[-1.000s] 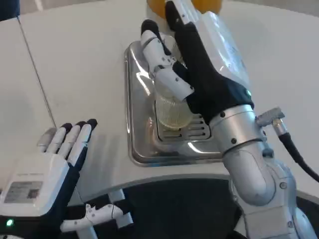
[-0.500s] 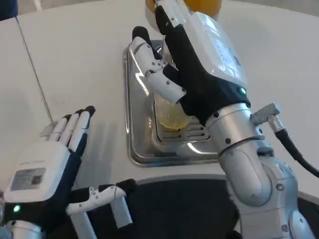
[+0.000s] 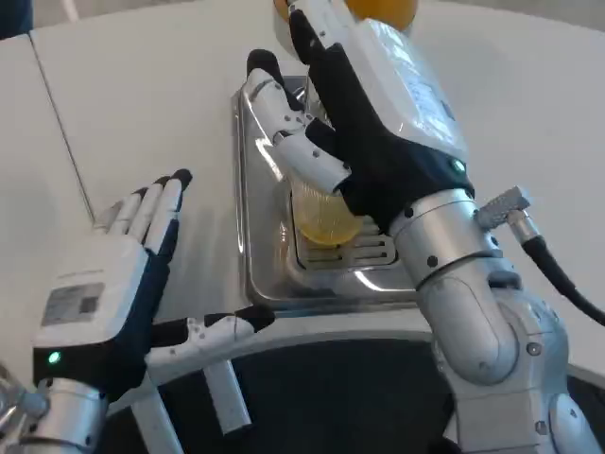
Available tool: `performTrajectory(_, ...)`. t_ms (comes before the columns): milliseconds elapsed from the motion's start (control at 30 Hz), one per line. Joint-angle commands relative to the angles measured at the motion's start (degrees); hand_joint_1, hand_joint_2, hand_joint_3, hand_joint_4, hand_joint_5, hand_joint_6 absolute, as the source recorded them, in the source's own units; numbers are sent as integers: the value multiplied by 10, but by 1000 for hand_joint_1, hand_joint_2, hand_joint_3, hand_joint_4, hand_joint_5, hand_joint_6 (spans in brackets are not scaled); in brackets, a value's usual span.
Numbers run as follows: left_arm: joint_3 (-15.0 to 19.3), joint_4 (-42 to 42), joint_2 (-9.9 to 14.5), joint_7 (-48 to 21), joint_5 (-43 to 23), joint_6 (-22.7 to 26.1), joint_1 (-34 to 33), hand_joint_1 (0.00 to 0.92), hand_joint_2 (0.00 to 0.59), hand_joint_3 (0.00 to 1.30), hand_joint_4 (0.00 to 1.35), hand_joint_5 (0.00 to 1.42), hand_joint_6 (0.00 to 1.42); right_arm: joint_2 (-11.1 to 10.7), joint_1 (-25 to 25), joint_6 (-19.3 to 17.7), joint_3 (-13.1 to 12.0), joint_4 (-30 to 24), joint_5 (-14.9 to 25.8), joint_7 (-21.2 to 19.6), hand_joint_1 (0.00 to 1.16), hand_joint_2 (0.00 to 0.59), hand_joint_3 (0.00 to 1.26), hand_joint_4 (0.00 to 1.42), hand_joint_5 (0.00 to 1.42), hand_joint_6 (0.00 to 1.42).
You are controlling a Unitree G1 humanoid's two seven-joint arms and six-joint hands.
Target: Grasp the cup under the faucet to collect the drink, then remove the cup.
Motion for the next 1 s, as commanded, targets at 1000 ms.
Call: performTrajectory(1000, -51, 49, -6, 11, -12, -5, -43, 105, 41, 0, 0, 42, 76, 75, 209, -85, -17, -68, 13, -221, 0, 586, 0, 0, 0, 0)
